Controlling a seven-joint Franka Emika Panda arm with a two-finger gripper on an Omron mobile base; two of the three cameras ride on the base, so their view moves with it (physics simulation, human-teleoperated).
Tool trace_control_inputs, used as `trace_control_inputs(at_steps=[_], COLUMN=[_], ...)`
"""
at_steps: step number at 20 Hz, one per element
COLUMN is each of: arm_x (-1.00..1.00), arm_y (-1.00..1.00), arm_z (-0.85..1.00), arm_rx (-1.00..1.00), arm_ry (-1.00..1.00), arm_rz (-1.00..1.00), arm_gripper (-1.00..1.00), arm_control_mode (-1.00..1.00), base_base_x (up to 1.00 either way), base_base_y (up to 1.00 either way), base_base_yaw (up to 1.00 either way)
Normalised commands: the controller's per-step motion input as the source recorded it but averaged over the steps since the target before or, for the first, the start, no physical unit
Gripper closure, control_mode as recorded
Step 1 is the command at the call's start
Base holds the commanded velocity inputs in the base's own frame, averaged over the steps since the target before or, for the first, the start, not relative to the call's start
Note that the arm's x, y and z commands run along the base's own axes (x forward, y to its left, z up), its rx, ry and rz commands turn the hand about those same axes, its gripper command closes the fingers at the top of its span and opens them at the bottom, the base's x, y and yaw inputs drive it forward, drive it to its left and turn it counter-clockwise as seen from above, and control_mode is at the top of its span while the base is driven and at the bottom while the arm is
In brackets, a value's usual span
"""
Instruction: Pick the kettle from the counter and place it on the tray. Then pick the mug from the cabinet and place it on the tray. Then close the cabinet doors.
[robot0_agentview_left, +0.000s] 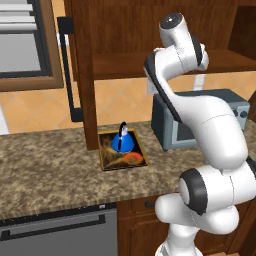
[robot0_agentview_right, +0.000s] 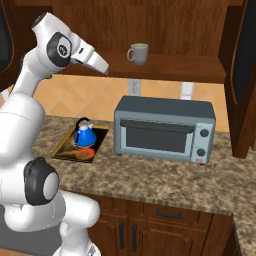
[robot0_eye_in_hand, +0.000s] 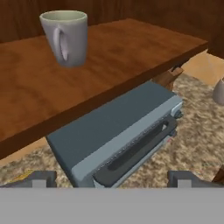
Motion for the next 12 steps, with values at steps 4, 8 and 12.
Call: trace_control_inputs(at_steps=[4,8,12], arm_x=[0.17,0.26,0.27], arm_y=[-0.02,-0.05,-0.09], arm_z=[0.09,0.06,0.20], arm_rx=[0.05,0.03,0.02], arm_ry=[-0.29,-0.14,0.00], arm_rz=[0.00,0.00,0.00], arm_gripper=[-1.00,-1.00,-1.00], arm_control_mode=[-1.00,-1.00,-1.00], base_base_x=[0.00,0.00,0.00], base_base_y=[0.00,0.00,0.00], base_base_yaw=[0.00,0.00,0.00])
